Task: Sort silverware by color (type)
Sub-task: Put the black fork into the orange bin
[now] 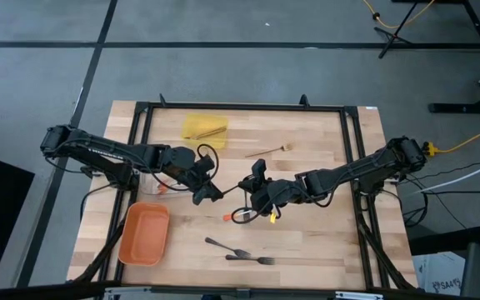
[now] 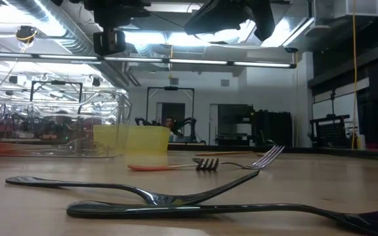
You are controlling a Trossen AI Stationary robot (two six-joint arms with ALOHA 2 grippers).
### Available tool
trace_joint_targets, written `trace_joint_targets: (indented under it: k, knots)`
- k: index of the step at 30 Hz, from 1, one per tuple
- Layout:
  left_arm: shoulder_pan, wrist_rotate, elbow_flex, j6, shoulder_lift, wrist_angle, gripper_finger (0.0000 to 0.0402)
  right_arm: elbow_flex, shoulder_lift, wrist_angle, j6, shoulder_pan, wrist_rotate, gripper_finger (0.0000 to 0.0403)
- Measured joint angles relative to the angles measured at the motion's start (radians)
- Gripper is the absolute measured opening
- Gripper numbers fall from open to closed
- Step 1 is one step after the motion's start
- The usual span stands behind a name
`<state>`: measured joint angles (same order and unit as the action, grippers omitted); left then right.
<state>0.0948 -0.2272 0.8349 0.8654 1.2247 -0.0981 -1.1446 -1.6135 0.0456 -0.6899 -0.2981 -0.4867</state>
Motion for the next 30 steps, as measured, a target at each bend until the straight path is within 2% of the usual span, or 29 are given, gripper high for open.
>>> trace_joint_targets:
  k: [6, 16, 25, 30]
  knots:
    - [0.000, 0.010, -0.002, 0.008, 0.000, -0.018, 0.0008, 0.000, 0.003, 0.000, 0.000, -0.001, 0.000, 0.0000]
    - [0.000, 0.025, -0.002, 0.000, 0.000, -0.043, 0.0003, 0.000, 0.002, 0.000, 0.000, -0.003, 0.008, 0.0010]
    - [0.000, 0.030, 0.000, -0.003, 0.000, -0.042, 0.0001, 0.000, 0.001, 0.000, 0.000, -0.002, 0.007, 0.0076]
    - [0.001, 0.071, 0.000, -0.016, 0.000, -0.044, 0.0001, 0.000, 0.000, 0.000, 0.001, -0.002, 0.007, 0.0100]
